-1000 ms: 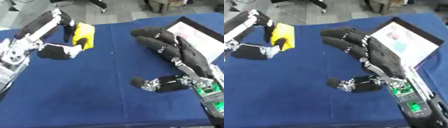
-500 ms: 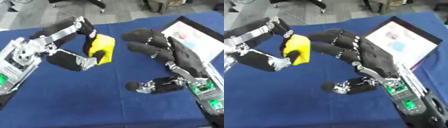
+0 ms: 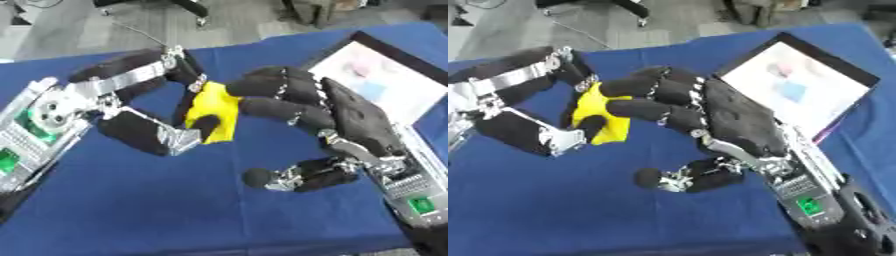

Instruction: Pick up the objects with one hand, pass them to the other hand, and then place them into the box on the other side of the table.

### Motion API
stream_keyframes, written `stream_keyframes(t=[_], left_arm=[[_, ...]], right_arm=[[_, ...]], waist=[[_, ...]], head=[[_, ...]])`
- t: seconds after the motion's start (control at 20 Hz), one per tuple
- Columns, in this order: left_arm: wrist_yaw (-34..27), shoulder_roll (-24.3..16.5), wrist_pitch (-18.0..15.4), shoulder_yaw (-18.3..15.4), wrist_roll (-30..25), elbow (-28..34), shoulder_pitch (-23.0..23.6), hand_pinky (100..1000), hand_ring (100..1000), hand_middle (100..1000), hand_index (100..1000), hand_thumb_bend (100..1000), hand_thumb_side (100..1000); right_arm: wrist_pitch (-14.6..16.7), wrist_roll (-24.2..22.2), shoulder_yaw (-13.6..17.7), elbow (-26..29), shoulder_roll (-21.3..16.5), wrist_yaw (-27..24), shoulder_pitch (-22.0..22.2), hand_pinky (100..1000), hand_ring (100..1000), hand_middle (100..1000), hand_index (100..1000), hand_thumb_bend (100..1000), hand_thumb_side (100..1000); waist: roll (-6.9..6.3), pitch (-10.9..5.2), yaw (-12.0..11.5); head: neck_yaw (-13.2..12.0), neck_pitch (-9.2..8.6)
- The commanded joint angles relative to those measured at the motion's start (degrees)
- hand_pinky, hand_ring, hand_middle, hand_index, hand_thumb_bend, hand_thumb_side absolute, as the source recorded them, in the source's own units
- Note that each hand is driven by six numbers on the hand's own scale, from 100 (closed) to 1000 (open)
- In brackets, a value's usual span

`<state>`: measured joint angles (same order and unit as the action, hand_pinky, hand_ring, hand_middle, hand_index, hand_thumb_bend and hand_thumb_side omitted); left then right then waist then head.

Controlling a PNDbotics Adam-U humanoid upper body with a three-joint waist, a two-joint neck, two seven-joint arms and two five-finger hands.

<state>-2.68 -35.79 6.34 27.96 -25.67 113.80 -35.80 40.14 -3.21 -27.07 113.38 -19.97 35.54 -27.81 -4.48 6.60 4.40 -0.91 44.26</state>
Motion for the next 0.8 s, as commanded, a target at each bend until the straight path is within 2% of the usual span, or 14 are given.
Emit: stream_keyframes(t=[0.05,0.3,0.55,0.8], left_arm=[[-1.3,-0.7,0.4,0.3,-1.1,0.8,-0.9,663,330,256,263,100,249],[-2.7,-0.9,1.4,1.0,-2.1,0.8,-0.6,665,335,257,263,100,248],[-3.6,-0.8,2.0,1.7,-2.9,0.8,-0.9,667,344,258,263,100,248],[-4.3,-0.4,2.1,1.8,-2.9,0.8,-1.4,670,357,256,262,100,248]], right_arm=[[-0.1,0.0,0.2,1.2,-0.8,0.5,-1.0,839,844,902,950,416,100],[-0.8,1.5,-0.1,1.2,-0.7,2.6,-0.9,824,825,886,928,396,100],[-1.2,2.7,-0.6,1.2,-0.8,3.5,-0.5,803,796,809,876,369,100],[-1.1,2.9,-1.2,1.2,-0.9,3.5,-0.5,787,779,785,845,338,100]], waist=[[0.16,-0.92,-0.1],[0.08,-1.02,-0.2],[0.05,-1.07,-0.3],[-0.03,-1.11,-0.2]], head=[[0.2,-0.14],[0.8,-0.14],[1.0,-0.14],[1.3,-0.14]])
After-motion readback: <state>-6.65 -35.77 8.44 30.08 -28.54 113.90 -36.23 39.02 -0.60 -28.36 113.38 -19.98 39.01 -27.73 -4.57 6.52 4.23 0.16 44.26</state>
